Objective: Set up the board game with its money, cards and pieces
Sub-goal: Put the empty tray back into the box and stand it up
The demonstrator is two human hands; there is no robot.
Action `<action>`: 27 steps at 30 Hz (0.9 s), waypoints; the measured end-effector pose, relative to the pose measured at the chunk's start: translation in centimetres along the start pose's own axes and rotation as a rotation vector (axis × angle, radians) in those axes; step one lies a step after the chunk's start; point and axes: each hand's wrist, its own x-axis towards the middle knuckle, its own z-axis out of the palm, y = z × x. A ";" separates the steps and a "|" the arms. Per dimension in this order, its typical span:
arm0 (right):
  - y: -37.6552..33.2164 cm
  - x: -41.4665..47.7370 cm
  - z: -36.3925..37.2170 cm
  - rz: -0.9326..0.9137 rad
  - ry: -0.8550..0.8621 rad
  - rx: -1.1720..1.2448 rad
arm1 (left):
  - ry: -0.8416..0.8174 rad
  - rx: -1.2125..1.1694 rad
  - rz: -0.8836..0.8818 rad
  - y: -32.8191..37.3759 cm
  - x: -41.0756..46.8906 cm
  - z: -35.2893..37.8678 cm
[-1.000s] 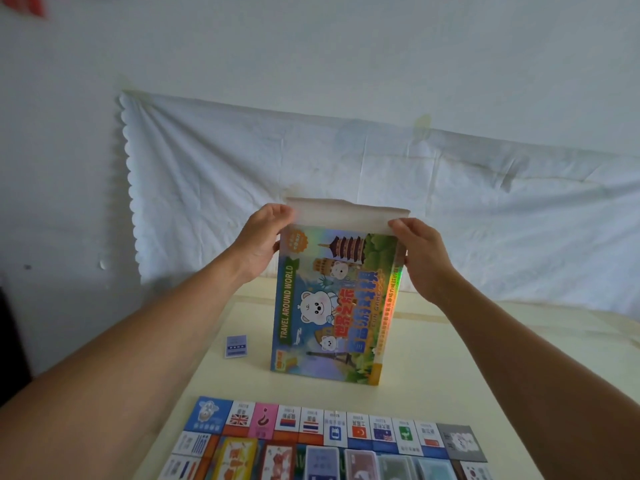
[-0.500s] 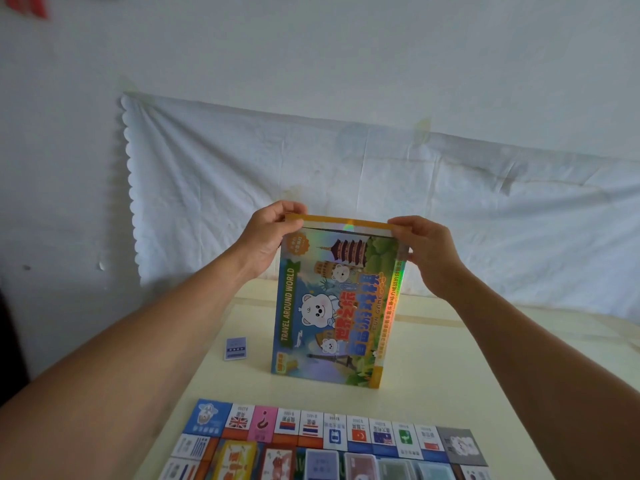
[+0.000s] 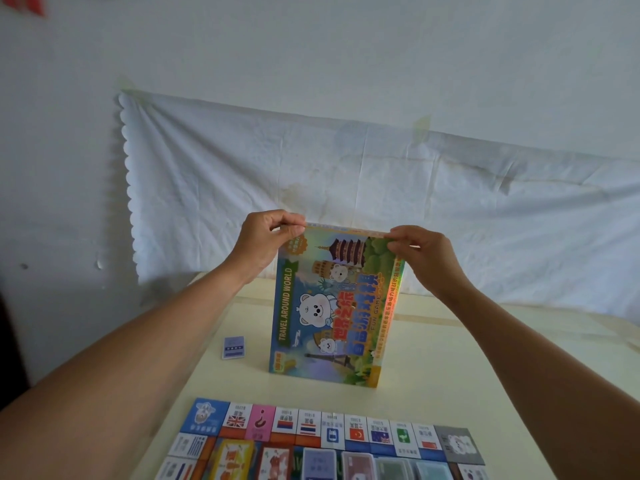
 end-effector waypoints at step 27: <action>10.5 -11.1 4.3 1.010 0.304 0.247 | 0.073 0.036 -0.856 -10.3 -10.9 2.7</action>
